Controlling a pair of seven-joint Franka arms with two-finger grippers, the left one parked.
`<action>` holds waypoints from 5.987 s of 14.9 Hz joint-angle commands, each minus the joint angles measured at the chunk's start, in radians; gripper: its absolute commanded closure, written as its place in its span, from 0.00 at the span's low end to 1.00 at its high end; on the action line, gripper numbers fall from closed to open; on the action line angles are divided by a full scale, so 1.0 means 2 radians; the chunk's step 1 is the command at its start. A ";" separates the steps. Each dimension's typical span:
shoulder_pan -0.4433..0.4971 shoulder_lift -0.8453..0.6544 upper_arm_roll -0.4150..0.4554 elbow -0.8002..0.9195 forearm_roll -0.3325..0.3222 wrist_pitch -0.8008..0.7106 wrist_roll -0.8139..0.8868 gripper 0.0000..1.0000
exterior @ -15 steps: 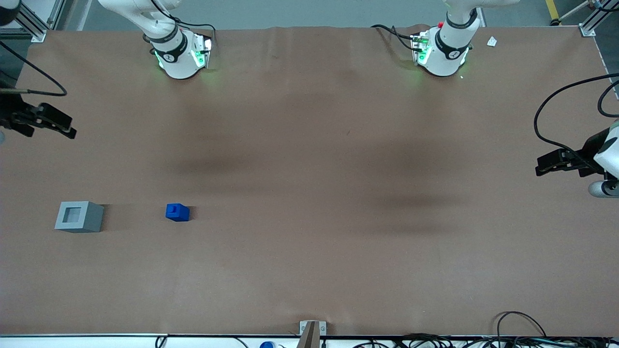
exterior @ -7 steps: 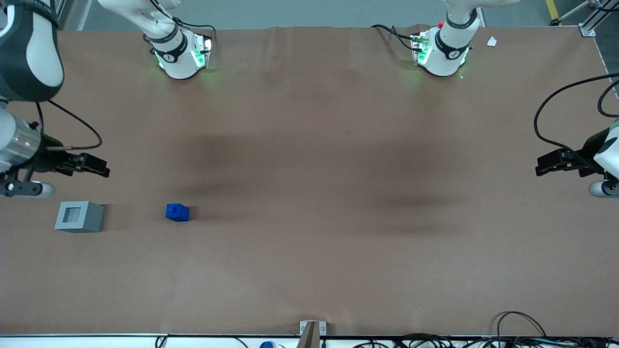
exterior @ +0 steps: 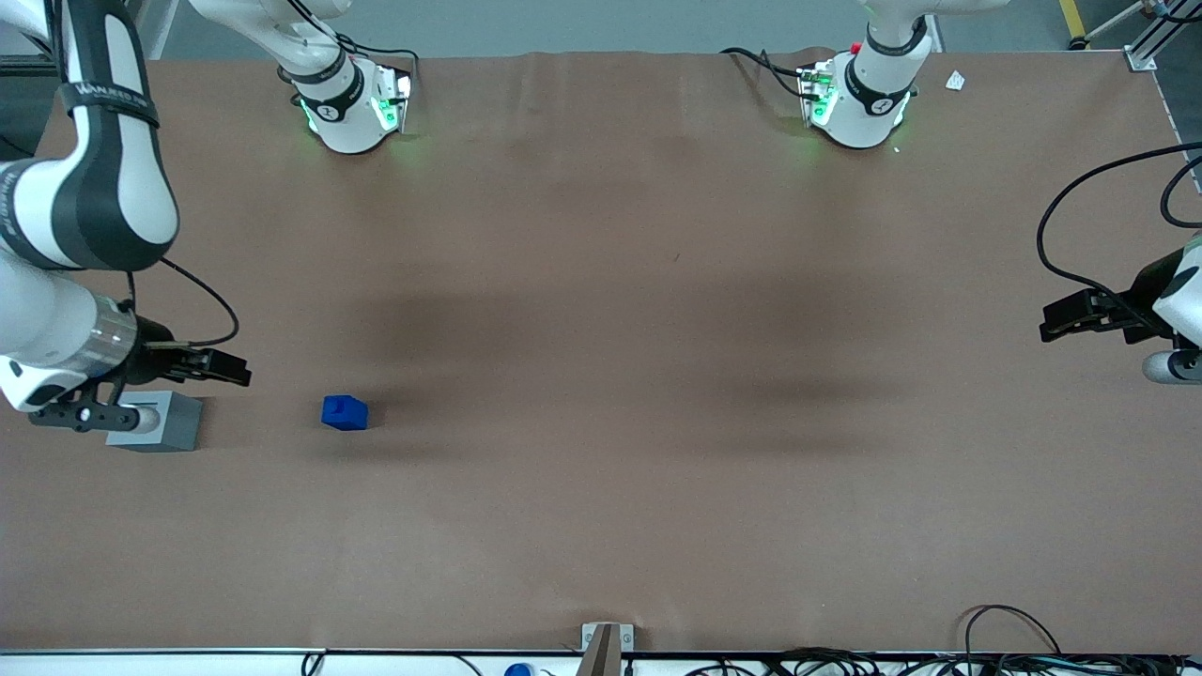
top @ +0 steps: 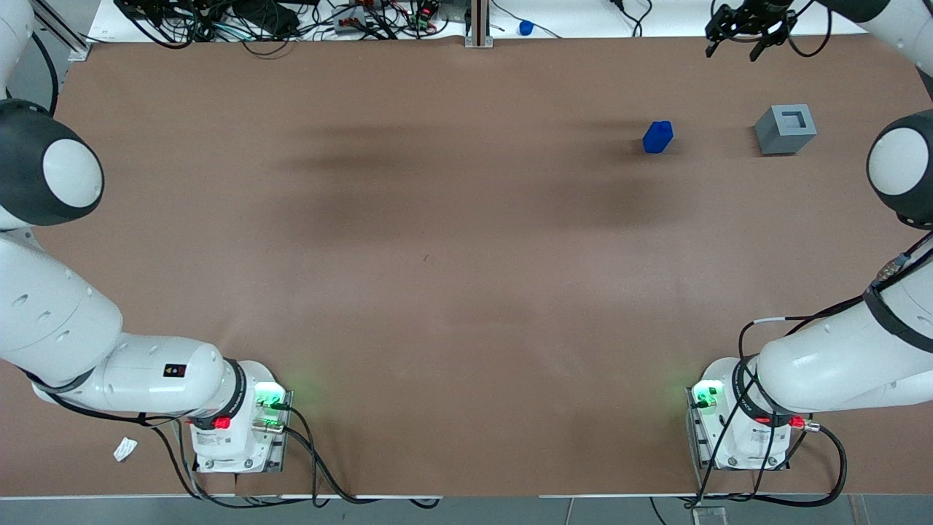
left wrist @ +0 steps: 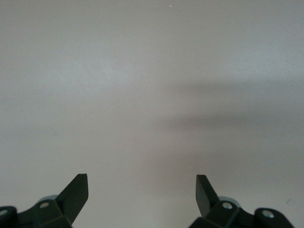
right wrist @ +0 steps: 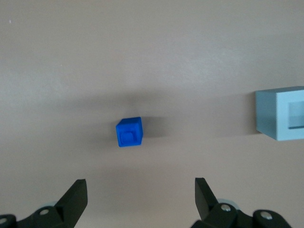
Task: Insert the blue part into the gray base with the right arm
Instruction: 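Lower the right gripper around the blue cube and close it, then lift the blue cube and carry it over the gray base, then lower the blue cube into the gray base's square hole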
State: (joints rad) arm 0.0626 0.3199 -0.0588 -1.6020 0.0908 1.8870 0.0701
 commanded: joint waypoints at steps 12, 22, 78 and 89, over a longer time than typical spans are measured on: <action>0.040 0.062 -0.001 -0.122 0.003 0.200 0.035 0.00; 0.046 0.100 -0.001 -0.128 0.001 0.242 0.009 0.00; -0.189 0.048 -0.006 -0.034 -0.025 0.102 -0.244 0.88; -0.185 0.128 -0.007 0.091 -0.032 -0.007 -0.207 0.98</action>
State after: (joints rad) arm -0.3024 0.5442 -0.0819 -1.4804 0.0521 1.9080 -0.3744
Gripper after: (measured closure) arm 0.493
